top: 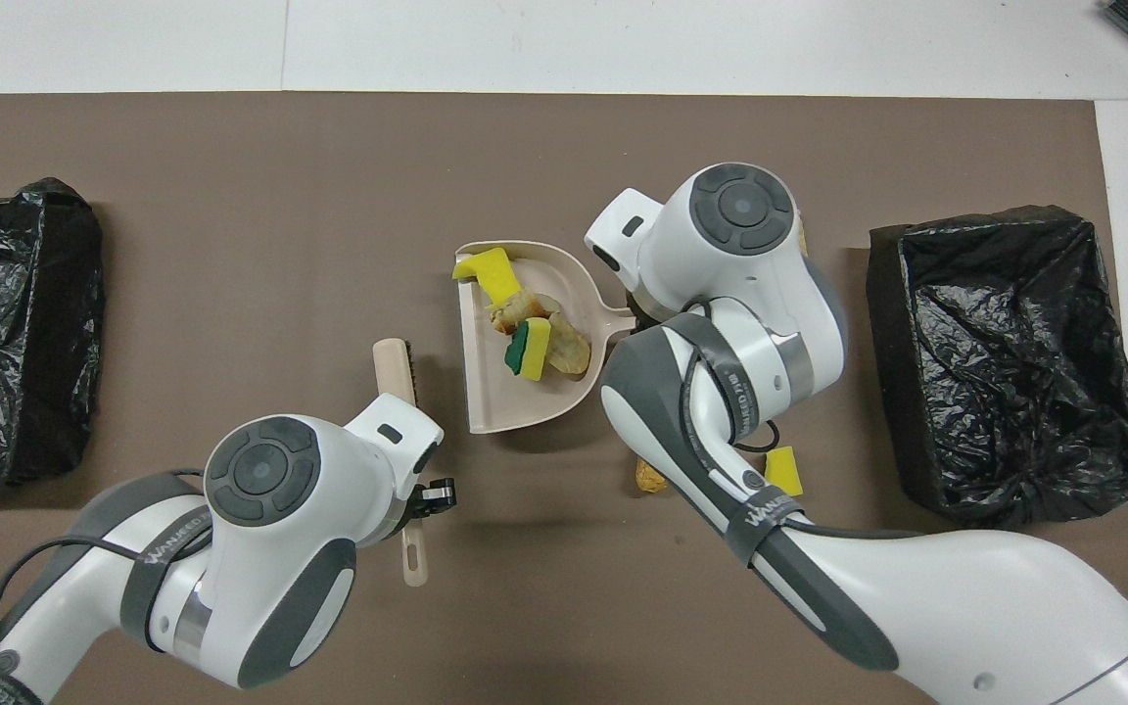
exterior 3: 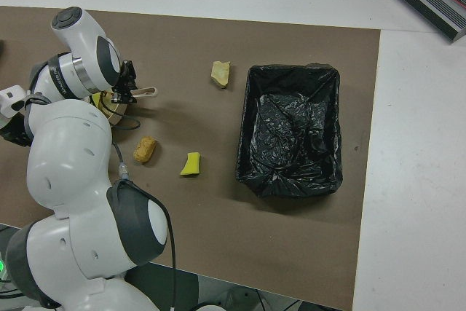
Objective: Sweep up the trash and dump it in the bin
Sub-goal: 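Carry the dustpan to the bin farther right and tip it with the right gripper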
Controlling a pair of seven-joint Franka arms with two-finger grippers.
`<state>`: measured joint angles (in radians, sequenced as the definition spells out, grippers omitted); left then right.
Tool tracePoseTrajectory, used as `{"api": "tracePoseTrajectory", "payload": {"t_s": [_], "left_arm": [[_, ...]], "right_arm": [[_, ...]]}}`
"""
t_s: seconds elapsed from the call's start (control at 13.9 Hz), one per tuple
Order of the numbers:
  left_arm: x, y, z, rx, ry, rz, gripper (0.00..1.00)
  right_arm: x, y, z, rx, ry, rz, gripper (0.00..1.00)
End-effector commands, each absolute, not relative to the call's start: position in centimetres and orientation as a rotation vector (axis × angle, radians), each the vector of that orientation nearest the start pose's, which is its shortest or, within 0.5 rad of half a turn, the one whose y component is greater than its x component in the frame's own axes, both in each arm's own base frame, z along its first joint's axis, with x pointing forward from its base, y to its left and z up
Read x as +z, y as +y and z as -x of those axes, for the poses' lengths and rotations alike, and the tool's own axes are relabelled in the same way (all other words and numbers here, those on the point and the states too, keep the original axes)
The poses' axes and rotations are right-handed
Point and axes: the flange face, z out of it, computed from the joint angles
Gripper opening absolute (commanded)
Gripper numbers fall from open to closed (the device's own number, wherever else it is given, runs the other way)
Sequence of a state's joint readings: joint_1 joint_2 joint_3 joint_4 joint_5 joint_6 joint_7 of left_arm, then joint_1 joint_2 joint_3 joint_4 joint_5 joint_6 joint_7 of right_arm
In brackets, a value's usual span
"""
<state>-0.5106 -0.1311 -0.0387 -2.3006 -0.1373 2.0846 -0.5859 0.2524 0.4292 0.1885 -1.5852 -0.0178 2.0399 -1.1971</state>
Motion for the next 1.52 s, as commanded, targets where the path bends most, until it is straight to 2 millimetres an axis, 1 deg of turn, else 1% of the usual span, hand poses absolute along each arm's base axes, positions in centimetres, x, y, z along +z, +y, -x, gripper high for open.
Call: {"api": "tracePoseTrajectory", "payload": {"t_s": [0.0,0.07,0.14,0.22,0.43,0.58,0.65,0.72,0.79,0.87,1.01,1.08,1.15,1.23,1.3,1.37,1.44], "left_arm": [[43.2,-23.7,-43.3,0.192,-0.164,3.177,0.00],[44.0,-23.3,-43.6,0.202,-0.162,3.175,0.00],[44.1,-22.8,-43.7,0.213,-0.179,3.171,0.00],[44.4,-22.7,-43.1,0.232,-0.189,3.161,0.00],[43.8,-23.1,-40.8,0.245,-0.171,3.150,0.00],[43.4,-24.0,-38.5,0.242,-0.158,3.156,0.00],[43.2,-24.4,-37.5,0.236,-0.154,3.156,0.00],[42.8,-25.5,-36.3,0.247,-0.133,3.146,0.00],[42.2,-26.6,-35.2,0.257,-0.120,3.137,0.00],[41.6,-27.8,-34.0,0.256,-0.093,3.132,0.00],[40.0,-29.7,-31.7,0.244,-0.091,3.126,0.00],[39.1,-30.3,-30.6,0.240,-0.106,3.137,0.00],[38.5,-30.3,-30.3,0.251,-0.137,3.154,0.00],[37.9,-30.2,-30.0,0.257,-0.136,3.151,0.00],[37.2,-30.3,-29.1,0.266,-0.113,3.143,0.00],[36.9,-30.0,-28.4,0.253,-0.106,3.149,0.00],[36.4,-29.5,-27.9,0.240,-0.108,3.154,0.00]], "right_arm": [[42.9,22.9,-61.4,0.116,2.341,-2.201,0.00],[44.0,20.5,-61.6,0.115,2.351,-2.228,0.00],[45.1,17.7,-61.8,0.109,2.341,-2.248,0.00],[46.2,14.8,-62.0,0.101,2.328,-2.260,0.00],[47.0,4.3,-63.3,0.116,2.325,-2.254,0.00],[47.2,-2.7,-63.4,0.133,2.295,-2.268,0.00],[47.8,-5.5,-63.4,0.146,2.284,-2.257,0.00],[48.7,-8.0,-63.3,0.148,2.281,-2.237,0.00],[48.9,-10.3,-62.8,0.136,2.295,-2.224,0.00],[49.3,-13.1,-62.0,0.135,2.302,-2.213,0.00],[49.5,-18.3,-60.3,0.114,2.372,-2.106,0.00],[49.4,-20.6,-59.1,0.058,2.367,-2.089,0.00],[49.4,-22.4,-58.1,-0.027,2.339,-2.075,0.00],[49.4,-23.4,-57.7,-0.091,2.321,-2.049,0.00],[49.4,-24.3,-57.5,-0.128,2.298,-2.029,0.00],[49.3,-24.5,-57.6,-0.156,2.270,-2.009,0.00],[49.1,-24.3,-57.9,-0.212,2.232,-1.978,0.00]]}}
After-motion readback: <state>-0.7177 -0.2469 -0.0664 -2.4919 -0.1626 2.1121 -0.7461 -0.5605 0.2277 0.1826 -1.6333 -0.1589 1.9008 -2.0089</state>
